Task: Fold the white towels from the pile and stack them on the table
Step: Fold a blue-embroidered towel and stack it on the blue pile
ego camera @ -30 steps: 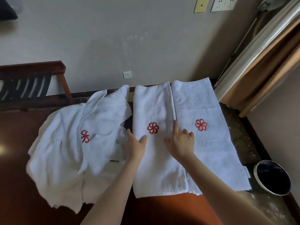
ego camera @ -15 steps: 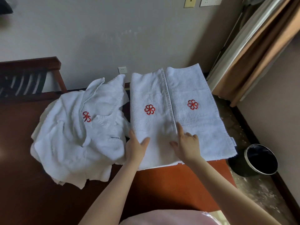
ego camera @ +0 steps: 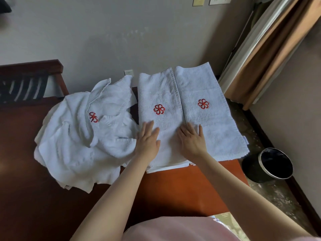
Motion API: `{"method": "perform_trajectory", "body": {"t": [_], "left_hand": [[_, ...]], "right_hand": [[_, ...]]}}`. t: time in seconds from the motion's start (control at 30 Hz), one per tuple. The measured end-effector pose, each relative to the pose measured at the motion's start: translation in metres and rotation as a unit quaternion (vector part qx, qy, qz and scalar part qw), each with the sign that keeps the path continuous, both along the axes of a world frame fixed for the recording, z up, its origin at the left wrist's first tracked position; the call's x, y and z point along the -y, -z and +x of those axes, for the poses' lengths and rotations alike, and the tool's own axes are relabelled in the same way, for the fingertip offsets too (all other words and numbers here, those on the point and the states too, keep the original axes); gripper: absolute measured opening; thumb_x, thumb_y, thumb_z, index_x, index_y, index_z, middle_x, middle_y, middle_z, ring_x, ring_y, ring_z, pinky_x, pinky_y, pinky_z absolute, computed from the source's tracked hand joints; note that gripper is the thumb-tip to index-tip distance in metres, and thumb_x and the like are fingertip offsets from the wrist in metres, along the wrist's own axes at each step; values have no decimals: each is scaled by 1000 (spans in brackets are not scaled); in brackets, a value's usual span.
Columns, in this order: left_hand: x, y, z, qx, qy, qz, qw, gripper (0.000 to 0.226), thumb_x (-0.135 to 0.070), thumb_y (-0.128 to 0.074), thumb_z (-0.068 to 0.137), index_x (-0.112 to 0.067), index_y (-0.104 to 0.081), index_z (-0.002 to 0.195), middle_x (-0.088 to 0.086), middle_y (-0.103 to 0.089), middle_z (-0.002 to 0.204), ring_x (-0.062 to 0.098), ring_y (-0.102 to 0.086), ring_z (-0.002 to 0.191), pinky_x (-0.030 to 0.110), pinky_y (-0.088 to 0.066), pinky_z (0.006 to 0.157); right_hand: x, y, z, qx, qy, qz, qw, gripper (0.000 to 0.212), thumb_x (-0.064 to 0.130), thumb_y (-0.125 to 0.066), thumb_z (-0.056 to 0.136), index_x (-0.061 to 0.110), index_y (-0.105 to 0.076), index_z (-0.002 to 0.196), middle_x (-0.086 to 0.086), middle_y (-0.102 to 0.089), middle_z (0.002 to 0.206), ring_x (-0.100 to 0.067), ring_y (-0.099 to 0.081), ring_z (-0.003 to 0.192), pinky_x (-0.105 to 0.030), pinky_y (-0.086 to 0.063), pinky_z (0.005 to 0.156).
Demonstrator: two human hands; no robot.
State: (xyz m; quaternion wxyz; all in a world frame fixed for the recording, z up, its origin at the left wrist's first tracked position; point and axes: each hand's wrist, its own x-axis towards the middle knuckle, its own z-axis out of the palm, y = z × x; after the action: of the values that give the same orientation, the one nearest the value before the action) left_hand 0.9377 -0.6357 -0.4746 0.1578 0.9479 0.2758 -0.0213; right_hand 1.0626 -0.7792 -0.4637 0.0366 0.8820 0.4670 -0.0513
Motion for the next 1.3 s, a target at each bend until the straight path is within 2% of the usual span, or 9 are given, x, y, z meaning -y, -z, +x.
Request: {"method": "perform_trajectory", "body": {"t": [0.13,0.23,0.33,0.43,0.57,0.67,0.83,0.97,1.3], "left_hand": [[-4,3,5,-124,15,-45,991,61,-40,-26,102,-21,2,153,1,20,159,25,23,144,50,-3,117],[-5,-3,9,-134,10,-63,989,61,-39,-29,101,-19,-3,153,3,17,159,26,22,144,53,-3,116],[-7,-20,14,-21,-16,-62,998,45,-24,-42,97,-12,-40,140,6,-19,156,24,-10,145,44,-15,114],[-10,-43,14,152,-55,-85,983,31,-9,-47,93,-4,-59,121,9,-51,134,27,-49,122,36,-38,102],[-32,-70,5,244,-109,-71,961,22,-3,-51,89,0,-66,104,12,-61,113,29,-57,103,37,-46,90],[-56,-83,-12,270,-174,-18,947,18,-4,-54,86,-1,-67,98,11,-64,106,29,-55,102,36,-45,86],[-105,-89,-53,165,-296,62,939,29,-21,-60,87,-10,-62,115,8,-53,127,30,-40,120,38,-37,93],[-130,-84,-77,25,-401,5,916,66,-52,-64,81,-10,-45,129,12,-44,135,33,-39,126,42,-36,101],[-148,-80,-90,16,-423,-24,906,30,-23,-37,100,-5,-57,114,16,-61,116,33,-54,112,38,-47,87]], "right_hand": [[0,5,3,-14,11,-49,999,56,26,-24,98,15,-15,153,2,-17,160,-16,7,148,-54,9,116],[0,0,5,-18,5,-42,999,57,26,-26,98,16,-15,153,2,-16,160,-16,6,148,-54,8,115],[-5,-13,7,-33,10,24,999,55,24,-34,95,16,-29,149,0,-31,155,-18,-10,148,-52,1,116],[-23,-31,3,-34,-4,106,994,47,27,-43,95,17,-42,141,0,-47,143,-21,-29,141,-47,-13,115],[-61,-58,-9,-119,-11,189,975,40,23,-49,93,18,-52,133,-3,-63,124,-26,-58,111,-34,-44,90],[-88,-71,-19,-183,5,231,956,30,18,-50,92,17,-62,119,-3,-69,104,-25,-63,96,-30,-46,75],[-125,-76,-38,-222,-19,204,953,31,14,-48,90,16,-62,118,-8,-69,103,-28,-62,97,-33,-49,76],[-153,-79,-47,-234,-45,147,960,33,15,-46,89,19,-60,119,-8,-67,104,-28,-61,95,-28,-40,65],[-177,-84,-46,-269,-108,95,952,28,19,-54,93,15,-62,118,-6,-68,108,-21,-61,101,-25,-45,78]]}}
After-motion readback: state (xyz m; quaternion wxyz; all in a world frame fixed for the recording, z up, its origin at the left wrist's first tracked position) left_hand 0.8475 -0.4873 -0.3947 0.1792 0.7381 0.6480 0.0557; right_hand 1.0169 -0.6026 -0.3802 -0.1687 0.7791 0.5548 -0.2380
